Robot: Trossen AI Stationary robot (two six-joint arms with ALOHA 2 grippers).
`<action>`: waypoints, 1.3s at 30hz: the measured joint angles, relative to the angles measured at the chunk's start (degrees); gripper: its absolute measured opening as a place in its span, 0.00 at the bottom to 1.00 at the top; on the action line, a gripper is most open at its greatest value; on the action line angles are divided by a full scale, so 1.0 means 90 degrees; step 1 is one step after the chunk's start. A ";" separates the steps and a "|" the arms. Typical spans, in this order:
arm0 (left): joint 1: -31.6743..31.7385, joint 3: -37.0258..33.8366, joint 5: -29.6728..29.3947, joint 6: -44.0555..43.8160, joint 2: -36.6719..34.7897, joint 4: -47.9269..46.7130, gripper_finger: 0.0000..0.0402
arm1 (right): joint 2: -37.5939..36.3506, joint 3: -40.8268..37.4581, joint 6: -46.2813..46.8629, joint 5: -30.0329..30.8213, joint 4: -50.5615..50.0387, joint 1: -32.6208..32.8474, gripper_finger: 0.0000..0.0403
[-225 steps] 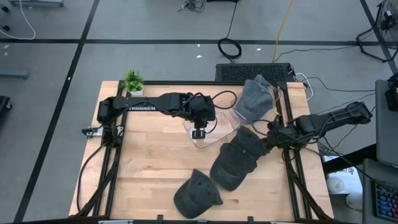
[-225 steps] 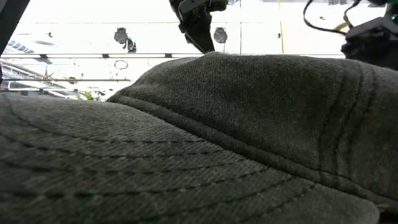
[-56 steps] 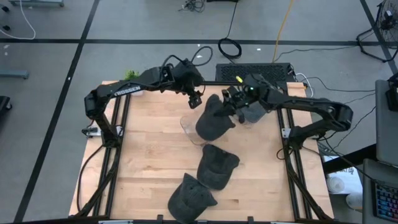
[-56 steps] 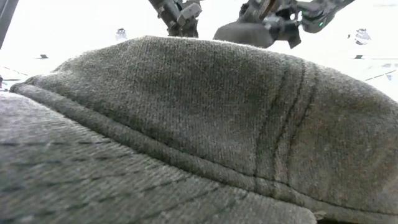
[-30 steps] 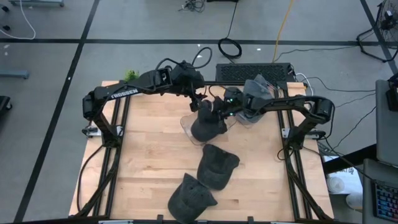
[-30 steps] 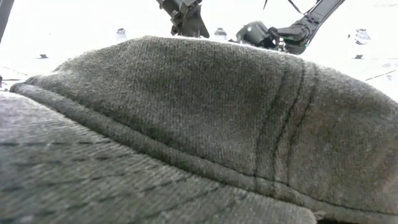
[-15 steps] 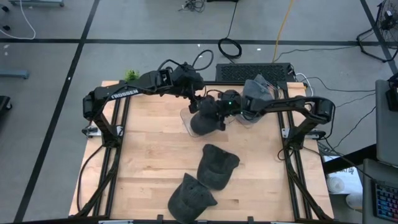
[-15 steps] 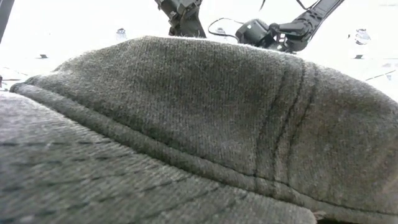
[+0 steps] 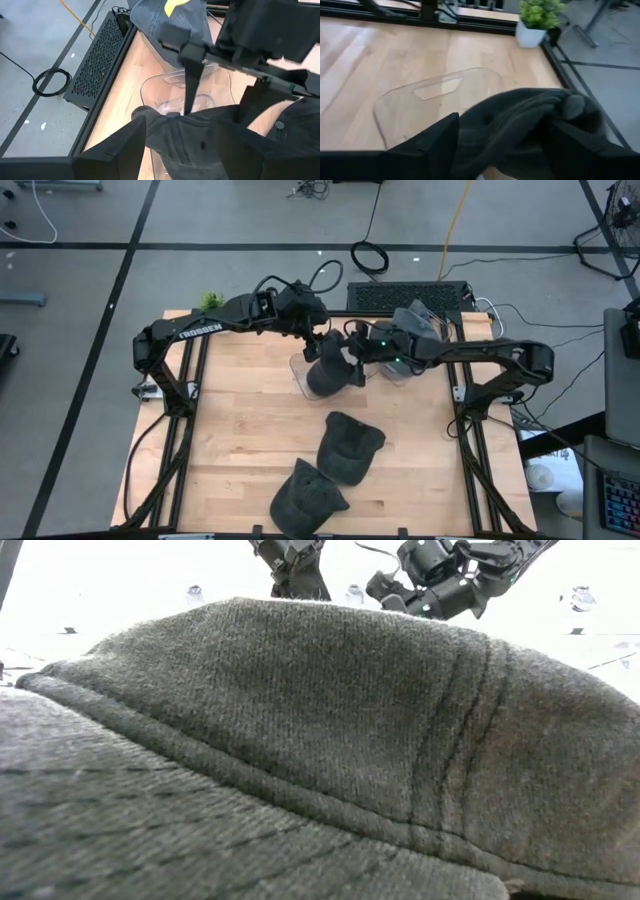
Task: Pick & Place hat
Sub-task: Put the top black cap into the left transparent bin
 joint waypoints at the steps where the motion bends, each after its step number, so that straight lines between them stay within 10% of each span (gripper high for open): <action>1: 0.0000 0.0000 -0.0001 -0.0001 0.0000 0.0000 0.58 | -0.0055 0.0000 0.0002 0.0070 -0.0050 -0.0002 0.65; 21: 0.0000 0.0000 -0.0017 -0.0042 0.0000 0.0002 0.58 | -0.0876 -0.0002 -0.0091 0.1990 -0.1155 0.0004 0.65; 27: 0.0000 0.0000 -0.0017 -0.0042 0.0002 -0.0005 0.58 | -0.1346 -0.0060 0.1112 0.0740 -0.1669 0.0166 0.61; 39: 0.0000 0.0000 -0.0015 -0.0187 0.0002 0.0025 0.58 | -0.0613 -0.0442 0.1334 0.0538 -0.1769 0.0820 0.04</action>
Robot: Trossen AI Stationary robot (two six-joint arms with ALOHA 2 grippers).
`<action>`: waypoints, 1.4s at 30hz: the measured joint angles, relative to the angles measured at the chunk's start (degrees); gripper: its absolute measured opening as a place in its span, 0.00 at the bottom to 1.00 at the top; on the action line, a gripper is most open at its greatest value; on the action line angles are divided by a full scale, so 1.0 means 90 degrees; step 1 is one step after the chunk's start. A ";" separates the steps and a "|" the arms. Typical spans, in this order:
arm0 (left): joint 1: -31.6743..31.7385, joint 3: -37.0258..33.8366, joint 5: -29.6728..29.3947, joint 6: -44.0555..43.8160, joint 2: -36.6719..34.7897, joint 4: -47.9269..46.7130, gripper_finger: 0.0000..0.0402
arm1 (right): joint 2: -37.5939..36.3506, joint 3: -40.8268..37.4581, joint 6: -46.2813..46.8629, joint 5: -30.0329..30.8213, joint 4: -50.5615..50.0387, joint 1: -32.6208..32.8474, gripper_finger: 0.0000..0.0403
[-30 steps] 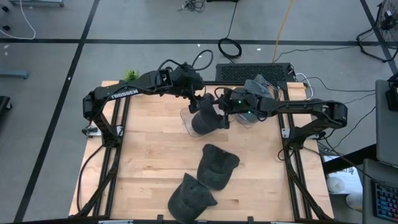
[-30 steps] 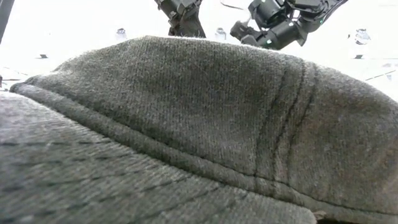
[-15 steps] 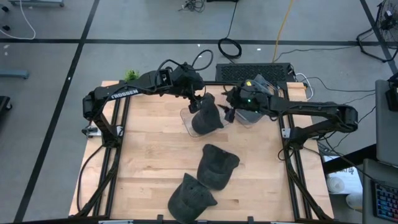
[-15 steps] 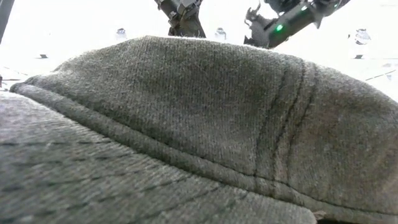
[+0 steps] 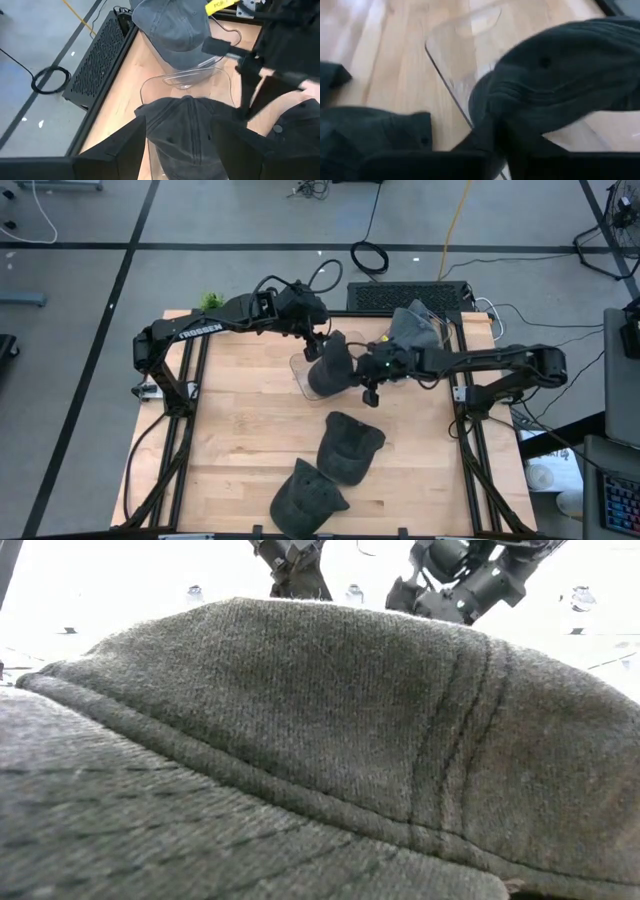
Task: Pick & Place hat
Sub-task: Put the top black cap into the left transparent bin
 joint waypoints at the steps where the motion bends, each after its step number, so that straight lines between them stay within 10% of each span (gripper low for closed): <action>1: -0.0002 0.0000 -0.0004 -0.0073 0.0000 -0.0025 0.58 | 0.0076 0.0000 -0.0010 0.0191 -0.0030 -0.0021 0.03; 7: 0.0032 -0.0002 -0.0044 -0.0599 0.0000 -0.0232 0.58 | 0.0345 0.0002 -0.0168 0.1573 -0.0273 -0.0170 0.05; 13: 0.0035 -0.0007 -0.0323 -0.0924 0.0001 -0.0456 0.58 | -0.0474 0.0048 -0.0545 0.1537 0.0329 0.0035 0.03; 22: -0.0127 -0.0012 -0.0538 -0.0977 0.0080 -0.0531 0.58 | -0.1648 0.0011 -0.0742 0.0719 0.0344 0.0321 0.03; 42: -0.0121 -0.0007 -0.0753 -0.0980 0.0209 -0.0419 0.58 | -0.0194 -0.0208 -0.0285 -0.2817 0.3575 -0.0514 0.00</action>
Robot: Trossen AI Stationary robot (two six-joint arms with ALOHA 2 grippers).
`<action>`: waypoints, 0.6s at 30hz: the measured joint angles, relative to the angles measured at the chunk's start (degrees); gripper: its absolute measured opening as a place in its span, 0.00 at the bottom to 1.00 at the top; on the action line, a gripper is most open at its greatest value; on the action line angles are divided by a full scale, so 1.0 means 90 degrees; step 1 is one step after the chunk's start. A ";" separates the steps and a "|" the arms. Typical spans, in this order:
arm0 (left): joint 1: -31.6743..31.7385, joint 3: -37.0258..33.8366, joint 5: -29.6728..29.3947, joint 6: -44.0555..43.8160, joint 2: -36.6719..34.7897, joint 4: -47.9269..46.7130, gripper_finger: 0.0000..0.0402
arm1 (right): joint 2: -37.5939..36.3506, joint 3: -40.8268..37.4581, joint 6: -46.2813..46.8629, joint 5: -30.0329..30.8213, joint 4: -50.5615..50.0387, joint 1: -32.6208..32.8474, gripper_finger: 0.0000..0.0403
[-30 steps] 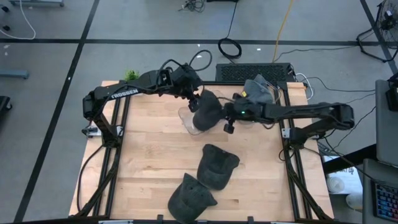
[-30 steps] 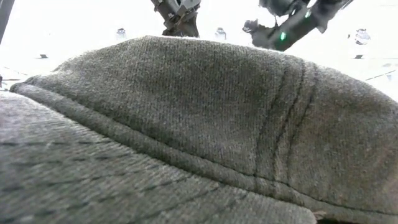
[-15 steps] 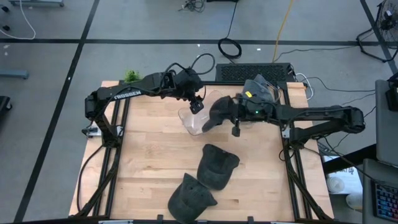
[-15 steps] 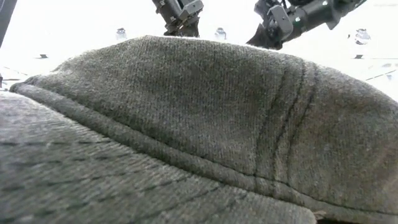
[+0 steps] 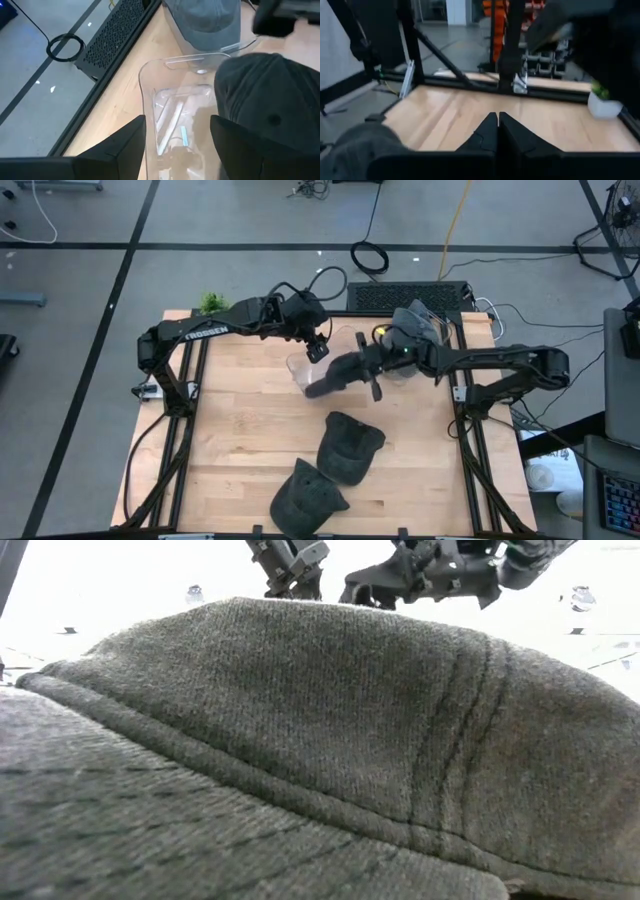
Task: Pick & Place hat
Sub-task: Put the top black cap into the left transparent bin
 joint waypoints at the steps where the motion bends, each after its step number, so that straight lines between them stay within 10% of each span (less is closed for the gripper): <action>1: 0.0000 0.0000 0.0000 0.0000 0.0000 0.0000 0.58 | 0.0062 0.0100 0.0061 -0.0118 0.0022 -0.0060 0.00; 10: 0.0002 0.0000 -0.0002 -0.0094 0.0000 -0.0023 0.58 | 0.0375 0.0281 -0.0258 -0.2173 -0.1195 -0.0453 0.00; 18: 0.0002 0.0000 -0.0002 -0.0070 0.0000 0.0000 0.58 | 0.0335 0.0274 -0.0503 -0.1545 -0.2491 -0.0655 0.00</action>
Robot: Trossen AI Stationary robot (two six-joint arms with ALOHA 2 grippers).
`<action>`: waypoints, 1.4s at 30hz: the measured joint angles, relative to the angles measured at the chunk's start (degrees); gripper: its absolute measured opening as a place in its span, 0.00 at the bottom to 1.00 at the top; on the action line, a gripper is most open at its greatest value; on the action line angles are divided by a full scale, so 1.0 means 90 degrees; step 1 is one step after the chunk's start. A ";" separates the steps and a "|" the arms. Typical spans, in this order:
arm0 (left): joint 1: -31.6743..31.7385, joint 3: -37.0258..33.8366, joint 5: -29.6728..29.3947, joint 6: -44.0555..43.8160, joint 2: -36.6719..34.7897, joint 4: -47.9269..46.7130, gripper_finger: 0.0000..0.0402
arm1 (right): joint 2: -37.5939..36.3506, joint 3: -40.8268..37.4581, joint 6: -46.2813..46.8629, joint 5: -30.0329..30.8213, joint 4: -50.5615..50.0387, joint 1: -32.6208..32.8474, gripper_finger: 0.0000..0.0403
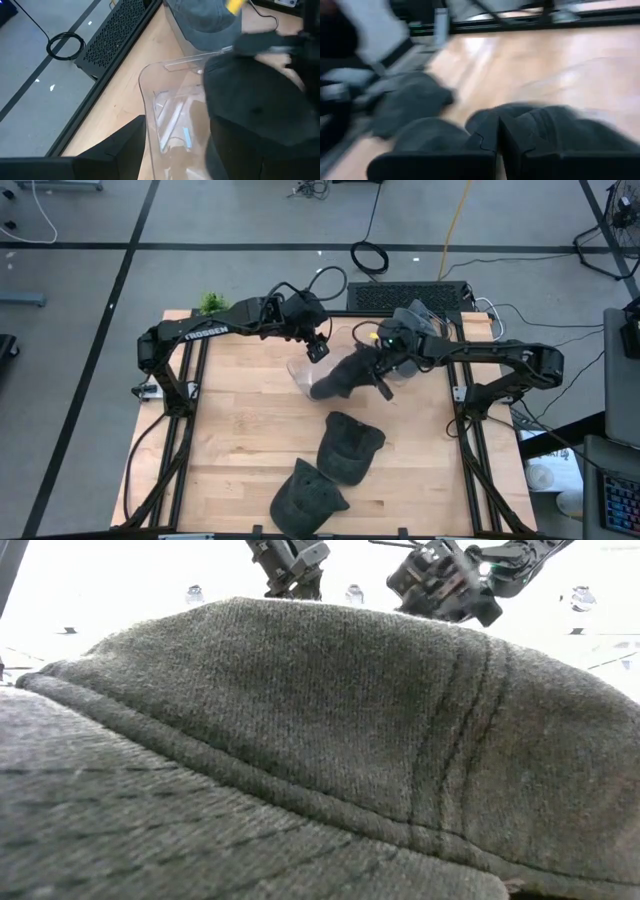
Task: Pick & Place hat
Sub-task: Put the top black cap into the left transparent bin
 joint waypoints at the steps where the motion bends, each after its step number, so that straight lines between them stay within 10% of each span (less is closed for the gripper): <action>1: 0.0000 0.0000 0.0000 0.0000 0.0000 -0.0002 0.58 | 0.0007 0.0000 0.0007 0.0313 0.0105 -0.0004 0.00; 9: -0.0002 0.0000 -0.0001 -0.0017 0.0000 -0.0002 0.58 | 0.0012 0.0000 0.0340 0.2277 0.2203 -0.0013 0.00; 21: 0.0000 0.0002 -0.0002 -0.0029 0.0000 -0.0002 0.58 | 0.0393 0.0459 0.0086 -0.1597 0.1384 -0.0371 0.00; 25: 0.0000 0.0002 -0.0003 -0.0049 0.0000 -0.0003 0.58 | 0.0755 0.0444 -0.0248 -0.1393 0.0530 -0.0562 0.00; 35: 0.0000 0.0002 -0.0005 -0.0073 0.0000 0.0017 0.58 | 0.0979 0.0571 0.0591 -0.1113 0.3116 -0.0942 0.00; 42: 0.0002 0.0002 -0.0015 -0.0097 0.0000 0.0036 0.58 | 0.1295 0.1290 0.0005 -0.1384 0.2875 -0.1095 0.00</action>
